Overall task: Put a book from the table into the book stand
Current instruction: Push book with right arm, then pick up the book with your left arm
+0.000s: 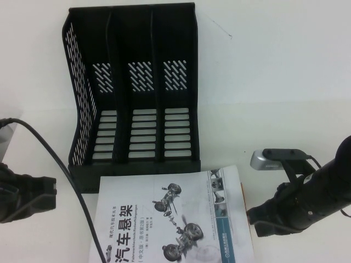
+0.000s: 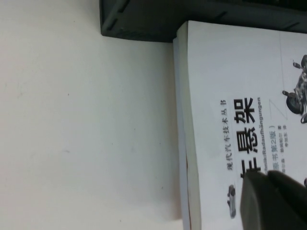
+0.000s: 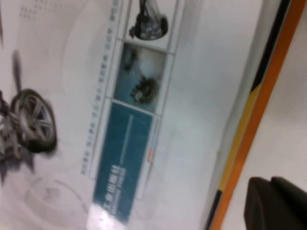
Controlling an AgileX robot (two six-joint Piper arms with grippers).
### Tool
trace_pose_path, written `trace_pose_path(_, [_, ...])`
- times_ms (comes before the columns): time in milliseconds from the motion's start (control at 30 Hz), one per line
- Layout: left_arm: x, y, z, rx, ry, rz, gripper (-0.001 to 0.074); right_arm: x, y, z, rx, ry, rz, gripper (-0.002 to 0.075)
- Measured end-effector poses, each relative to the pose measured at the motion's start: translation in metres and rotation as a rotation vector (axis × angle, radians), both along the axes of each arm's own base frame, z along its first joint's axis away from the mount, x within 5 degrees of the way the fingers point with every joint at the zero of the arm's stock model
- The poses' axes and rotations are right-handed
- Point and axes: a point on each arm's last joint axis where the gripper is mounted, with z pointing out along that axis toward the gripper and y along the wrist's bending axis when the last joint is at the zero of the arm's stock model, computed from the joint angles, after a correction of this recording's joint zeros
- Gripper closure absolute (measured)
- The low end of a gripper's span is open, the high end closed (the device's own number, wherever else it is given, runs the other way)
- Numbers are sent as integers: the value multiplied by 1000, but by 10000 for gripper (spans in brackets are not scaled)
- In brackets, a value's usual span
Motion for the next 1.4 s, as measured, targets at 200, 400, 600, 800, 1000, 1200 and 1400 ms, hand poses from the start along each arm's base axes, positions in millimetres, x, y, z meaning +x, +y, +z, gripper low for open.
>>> trace_pose_path(200, [5,2,2,11,-56,34,738,-2,9,2,69,0,6,727])
trace_pose_path(400, [8,4,4,14,-87,60,738,-9,31,7,103,-17,76,727])
trace_pose_path(600, [10,5,5,9,-104,83,738,-3,46,19,138,-52,84,727])
trace_pose_path(800, [11,17,-1,24,-65,98,738,1,37,44,49,-136,69,727])
trace_pose_path(1000, [26,33,-16,-131,-9,93,738,-15,2,81,-186,-215,57,727])
trace_pose_path(1200, [43,51,-44,-319,76,51,738,-39,-29,119,-315,-266,-9,727])
trace_pose_path(1400, [62,57,-79,-403,137,20,733,-70,-50,153,-275,-342,-50,728])
